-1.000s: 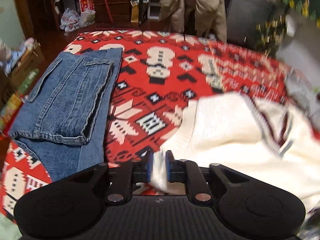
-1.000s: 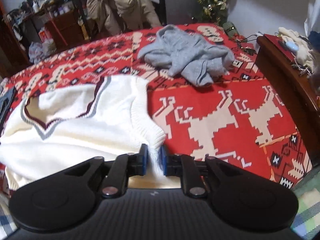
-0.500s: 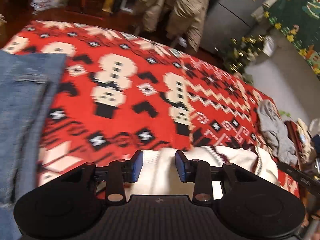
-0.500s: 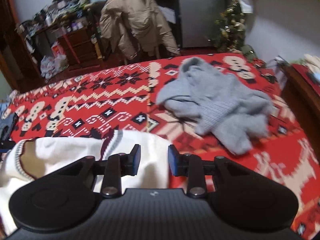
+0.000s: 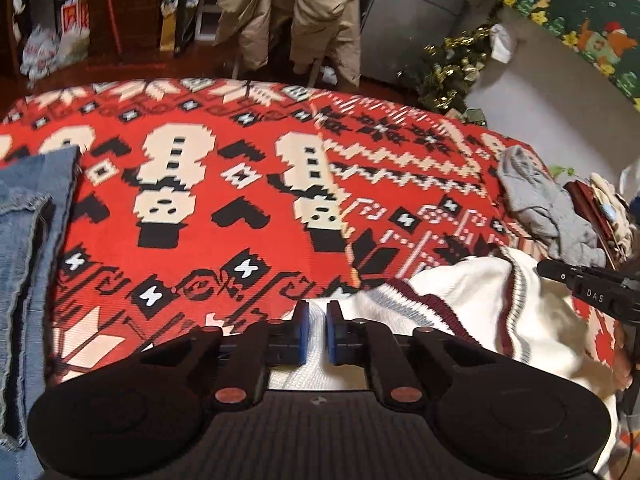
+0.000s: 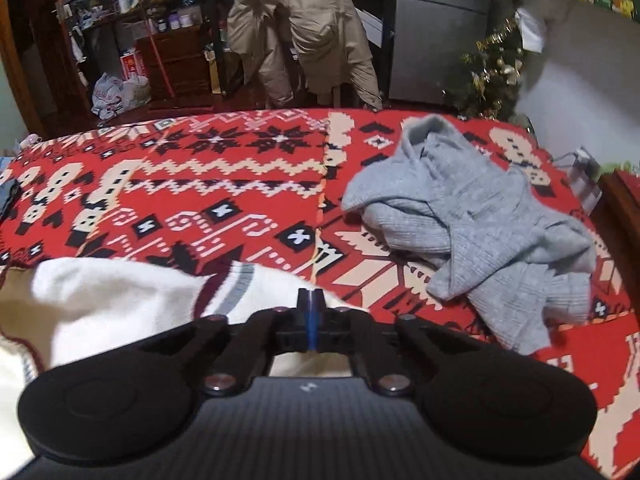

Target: Fold clothes

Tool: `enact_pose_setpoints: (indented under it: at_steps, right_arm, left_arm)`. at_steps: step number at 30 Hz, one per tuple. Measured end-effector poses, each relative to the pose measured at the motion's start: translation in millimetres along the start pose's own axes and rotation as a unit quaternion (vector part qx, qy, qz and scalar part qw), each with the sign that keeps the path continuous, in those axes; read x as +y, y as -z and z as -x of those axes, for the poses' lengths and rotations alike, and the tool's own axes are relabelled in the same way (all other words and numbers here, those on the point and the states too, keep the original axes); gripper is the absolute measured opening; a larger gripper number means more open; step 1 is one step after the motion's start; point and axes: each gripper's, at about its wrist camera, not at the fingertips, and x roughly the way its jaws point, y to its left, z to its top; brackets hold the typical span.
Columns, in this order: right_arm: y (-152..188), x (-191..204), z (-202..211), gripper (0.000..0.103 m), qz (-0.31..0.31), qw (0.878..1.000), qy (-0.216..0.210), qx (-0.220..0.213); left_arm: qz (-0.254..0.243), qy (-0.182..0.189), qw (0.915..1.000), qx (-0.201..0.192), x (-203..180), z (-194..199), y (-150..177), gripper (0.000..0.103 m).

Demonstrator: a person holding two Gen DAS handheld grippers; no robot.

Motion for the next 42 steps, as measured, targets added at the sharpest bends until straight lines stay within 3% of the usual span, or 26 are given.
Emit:
enact_pose_setpoints:
  at_steps: [5,7,14,16,21,26,30,34,36,38,42]
  right_arm:
    - [8,6,44,0.0,0.014,1.0,-0.008,-0.016]
    - [12,8,60,0.0,0.018,1.0,-0.013,-0.018]
    - [21,12,76,0.001,0.015,0.999,-0.027,-0.012]
    - [21,12,75,0.002,0.015,0.999,-0.03,-0.01]
    - [23,1,60,0.006,0.003,1.0,-0.025,-0.002]
    - [22,-13,43,0.008,-0.01,1.0,-0.018,0.001]
    - [21,-18,35,0.009,-0.012,1.0,-0.02,-0.007]
    - [21,-20,32,0.024,-0.012,1.0,-0.026,-0.011]
    - [21,-19,33,0.037,-0.012,1.0,-0.024,-0.015]
    - [20,-18,36,0.057,-0.012,1.0,-0.019,-0.022]
    - [18,-20,40,0.061,-0.018,0.999,-0.023,-0.03]
  left_arm:
    - [-0.041,-0.002,0.9986,-0.032,-15,33,15,0.006]
    - [-0.063,-0.001,0.9976,-0.03,-23,37,21,0.006]
    - [-0.134,-0.05,0.9897,0.006,-38,15,41,0.008]
    - [-0.123,-0.046,0.9913,0.005,-33,14,38,0.019]
    - [-0.09,-0.012,0.9959,0.008,-21,12,31,0.033]
    - [-0.141,-0.049,0.9887,0.008,-33,1,36,0.038]
    - [-0.159,-0.073,0.9847,0.005,-34,-1,40,0.05]
    - [-0.134,-0.057,0.9893,0.008,-24,1,38,0.047]
    - [-0.136,-0.051,0.9893,0.004,-26,3,40,0.042]
    - [-0.139,-0.051,0.9891,0.001,-27,5,40,0.038]
    - [-0.098,-0.028,0.9948,0.005,-16,10,34,0.034]
